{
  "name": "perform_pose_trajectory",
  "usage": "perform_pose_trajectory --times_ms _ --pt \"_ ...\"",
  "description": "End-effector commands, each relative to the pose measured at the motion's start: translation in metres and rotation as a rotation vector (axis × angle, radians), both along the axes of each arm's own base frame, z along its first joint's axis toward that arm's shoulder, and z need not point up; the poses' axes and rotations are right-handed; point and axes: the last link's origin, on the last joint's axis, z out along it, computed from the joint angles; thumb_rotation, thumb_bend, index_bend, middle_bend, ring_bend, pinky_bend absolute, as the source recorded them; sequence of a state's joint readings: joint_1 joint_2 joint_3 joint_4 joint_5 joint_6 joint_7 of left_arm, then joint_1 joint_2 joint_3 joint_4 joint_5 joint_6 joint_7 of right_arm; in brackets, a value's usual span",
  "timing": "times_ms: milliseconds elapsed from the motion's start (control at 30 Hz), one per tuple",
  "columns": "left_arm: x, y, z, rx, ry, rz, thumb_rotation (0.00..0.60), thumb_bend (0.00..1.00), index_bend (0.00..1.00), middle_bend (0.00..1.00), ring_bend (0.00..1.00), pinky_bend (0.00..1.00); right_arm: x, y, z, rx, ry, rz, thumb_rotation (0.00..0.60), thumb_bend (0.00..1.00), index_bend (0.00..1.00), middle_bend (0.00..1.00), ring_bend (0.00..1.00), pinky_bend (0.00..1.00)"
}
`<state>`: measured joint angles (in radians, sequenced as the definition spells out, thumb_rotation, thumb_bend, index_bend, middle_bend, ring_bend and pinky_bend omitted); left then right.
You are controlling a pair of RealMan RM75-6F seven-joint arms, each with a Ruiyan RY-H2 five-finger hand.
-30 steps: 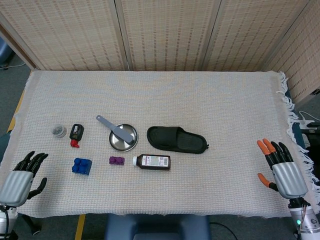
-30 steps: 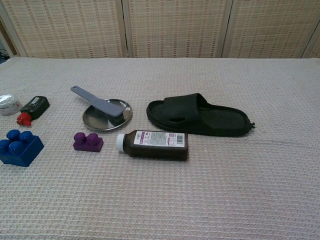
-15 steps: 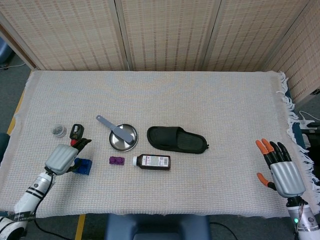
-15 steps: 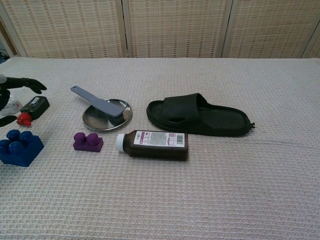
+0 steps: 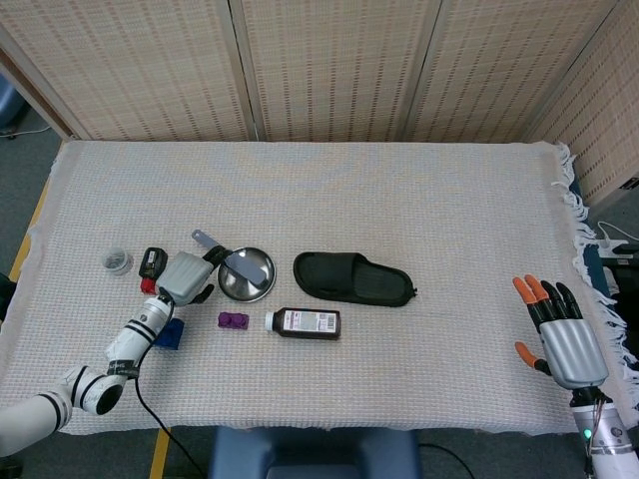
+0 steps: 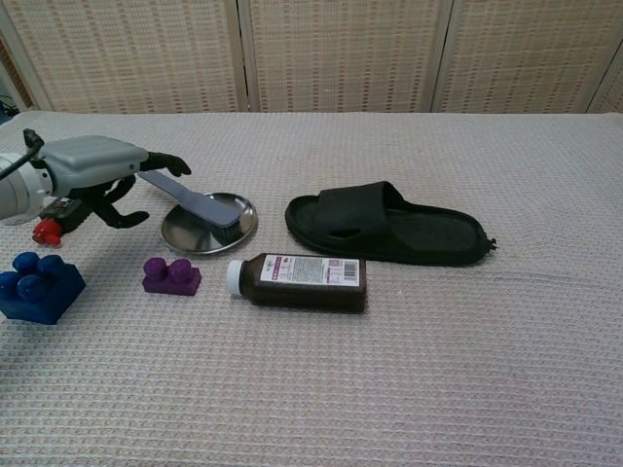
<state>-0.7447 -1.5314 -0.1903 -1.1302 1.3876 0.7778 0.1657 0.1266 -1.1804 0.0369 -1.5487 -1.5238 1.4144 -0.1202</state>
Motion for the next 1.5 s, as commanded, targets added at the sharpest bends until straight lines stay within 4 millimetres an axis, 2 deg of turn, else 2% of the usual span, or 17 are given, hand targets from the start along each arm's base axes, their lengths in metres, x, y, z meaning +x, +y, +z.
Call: perform_pose_trajectory --times_ms 33,233,567,800,933,1167,1300,1433,1500 --pt "0.015 0.017 -0.017 0.005 0.019 -0.030 0.600 0.45 0.11 0.09 0.73 0.98 -0.001 -0.001 -0.001 0.004 0.003 -0.011 0.600 0.17 0.00 0.00 0.00 0.00" --pt "0.021 0.024 -0.029 -0.006 0.048 -0.058 0.600 0.45 0.12 0.09 0.73 0.98 -0.003 -0.002 0.000 0.001 0.005 -0.024 0.600 0.17 0.00 0.00 0.00 0.00" --pt "0.023 0.027 -0.045 -0.020 0.085 -0.076 0.600 0.43 0.19 0.16 0.73 0.99 -0.004 -0.002 0.001 0.001 0.005 -0.031 0.600 0.17 0.00 0.00 0.00 0.00" --pt "0.021 0.027 -0.049 0.017 0.115 -0.116 0.600 0.42 0.34 0.35 0.74 1.00 -0.003 -0.002 0.001 0.004 0.004 -0.032 0.600 0.17 0.00 0.00 0.00 0.00" --pt "0.020 0.028 -0.049 0.059 0.131 -0.134 0.600 0.42 0.38 0.46 0.77 1.00 -0.003 -0.002 0.000 0.010 0.005 -0.031 0.600 0.17 0.00 0.00 0.00 0.00" --pt "0.019 0.027 -0.041 0.104 0.124 -0.153 0.600 0.42 0.40 0.51 0.78 1.00 -0.002 -0.007 -0.005 0.026 0.008 -0.021 0.600 0.17 0.00 0.00 0.00 0.00" --pt "0.026 0.025 -0.031 0.130 0.091 -0.152 0.600 0.43 0.42 0.52 0.78 1.00 0.006 -0.026 -0.015 0.055 0.008 0.038 0.600 0.17 0.00 0.00 0.00 0.00" --pt "0.041 0.018 -0.022 0.148 0.024 -0.122 0.600 0.43 0.43 0.52 0.78 1.00 0.025 -0.066 -0.034 0.153 0.028 0.124 0.600 0.19 0.00 0.00 0.00 0.00" --pt "0.049 0.016 -0.020 0.153 0.006 -0.106 0.600 0.43 0.43 0.52 0.78 1.00 0.035 -0.082 -0.044 0.212 0.043 0.158 0.600 0.25 0.00 0.00 0.00 0.00"
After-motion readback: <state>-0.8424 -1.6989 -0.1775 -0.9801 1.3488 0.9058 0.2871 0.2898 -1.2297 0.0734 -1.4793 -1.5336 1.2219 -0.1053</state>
